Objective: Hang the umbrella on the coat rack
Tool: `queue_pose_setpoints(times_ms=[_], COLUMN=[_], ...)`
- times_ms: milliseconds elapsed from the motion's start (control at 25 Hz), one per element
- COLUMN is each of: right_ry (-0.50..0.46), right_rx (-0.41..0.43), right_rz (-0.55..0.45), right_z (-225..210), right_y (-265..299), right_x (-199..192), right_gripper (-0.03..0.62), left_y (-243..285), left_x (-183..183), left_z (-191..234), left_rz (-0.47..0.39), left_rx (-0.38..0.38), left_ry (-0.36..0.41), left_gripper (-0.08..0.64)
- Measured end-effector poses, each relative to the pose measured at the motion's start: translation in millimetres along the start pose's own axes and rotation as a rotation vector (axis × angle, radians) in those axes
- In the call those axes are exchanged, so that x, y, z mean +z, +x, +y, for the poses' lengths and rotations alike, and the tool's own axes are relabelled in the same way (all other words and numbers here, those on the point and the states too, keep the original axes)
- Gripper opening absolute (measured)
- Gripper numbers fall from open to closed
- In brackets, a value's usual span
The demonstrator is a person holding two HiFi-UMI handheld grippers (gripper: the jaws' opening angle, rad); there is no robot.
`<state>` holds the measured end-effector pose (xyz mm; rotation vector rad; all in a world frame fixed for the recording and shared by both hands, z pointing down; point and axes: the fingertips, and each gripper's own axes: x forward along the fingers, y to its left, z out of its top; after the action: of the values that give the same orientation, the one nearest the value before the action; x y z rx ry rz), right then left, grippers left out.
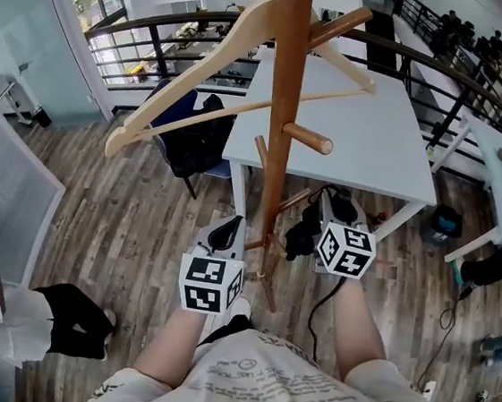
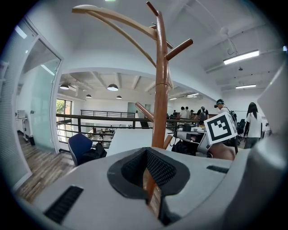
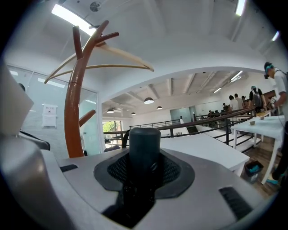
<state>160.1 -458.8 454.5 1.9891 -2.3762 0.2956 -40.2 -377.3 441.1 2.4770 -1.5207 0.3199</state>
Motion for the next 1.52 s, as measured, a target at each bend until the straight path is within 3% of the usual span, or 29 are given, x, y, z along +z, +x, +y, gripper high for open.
queue_pose_setpoints(times_ms=[640,1520], right_ry=[0.005,-0.209], right_rx=[0.078,0.388], right_rz=[-0.007,0.095], right_z=[27,88], right_y=[0,-19], right_x=[16,-29], right_gripper=[0.135,0.135], left_y=[-7,-18], left_x=[-3,-21], left_z=[9,15], left_rz=[0.011,0.032], left_rx=[0.021,0.047], left_ry=[-0.013,-0.035], left_gripper=[0.005,0.005])
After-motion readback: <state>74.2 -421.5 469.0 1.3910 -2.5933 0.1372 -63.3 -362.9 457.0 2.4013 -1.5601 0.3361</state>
